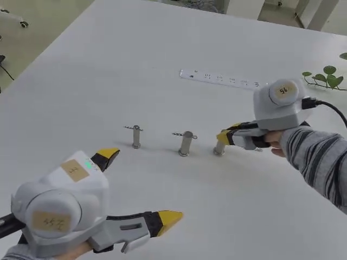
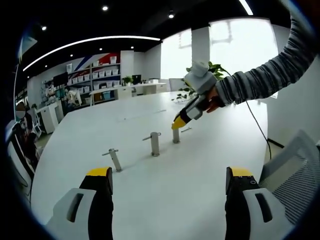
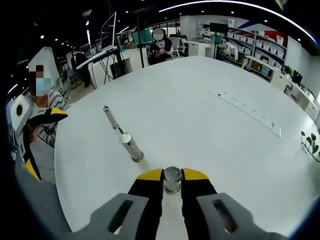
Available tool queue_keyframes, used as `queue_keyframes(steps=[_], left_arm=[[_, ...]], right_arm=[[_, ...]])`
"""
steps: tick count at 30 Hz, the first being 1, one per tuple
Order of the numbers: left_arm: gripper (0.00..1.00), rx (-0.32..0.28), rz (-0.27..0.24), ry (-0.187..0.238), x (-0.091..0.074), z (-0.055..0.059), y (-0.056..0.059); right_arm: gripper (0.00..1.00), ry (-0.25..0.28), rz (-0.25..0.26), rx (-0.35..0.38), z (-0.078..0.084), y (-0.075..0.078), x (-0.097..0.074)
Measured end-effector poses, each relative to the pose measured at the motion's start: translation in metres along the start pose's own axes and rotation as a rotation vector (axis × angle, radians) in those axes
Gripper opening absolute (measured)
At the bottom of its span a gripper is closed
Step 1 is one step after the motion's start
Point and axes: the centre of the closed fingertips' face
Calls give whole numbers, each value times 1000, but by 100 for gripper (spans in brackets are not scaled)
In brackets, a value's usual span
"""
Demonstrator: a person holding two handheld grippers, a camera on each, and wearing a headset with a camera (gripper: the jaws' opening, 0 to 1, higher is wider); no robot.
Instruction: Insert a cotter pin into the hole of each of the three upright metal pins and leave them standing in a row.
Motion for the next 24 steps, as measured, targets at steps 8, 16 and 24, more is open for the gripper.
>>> queue_keyframes(steps=[8, 16, 24], left_arm=[[92, 4, 0, -2, -4, 0, 2], [91, 1, -2, 5, -8, -2, 5], [91, -3, -4, 9, -10, -4, 7]], right_arm=[[8, 3, -20, -15, 12, -29, -9], [8, 13, -29, 11, 12, -52, -7], [8, 11, -38, -5, 15, -68, -1]])
Point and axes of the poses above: the centre of the closed fingertips' face, and the gripper's own axes: x roughly forward along the fingers, y roughly to its right, z roughly out of its underside, and after that the axes turned 8 degrees about x, right-handed
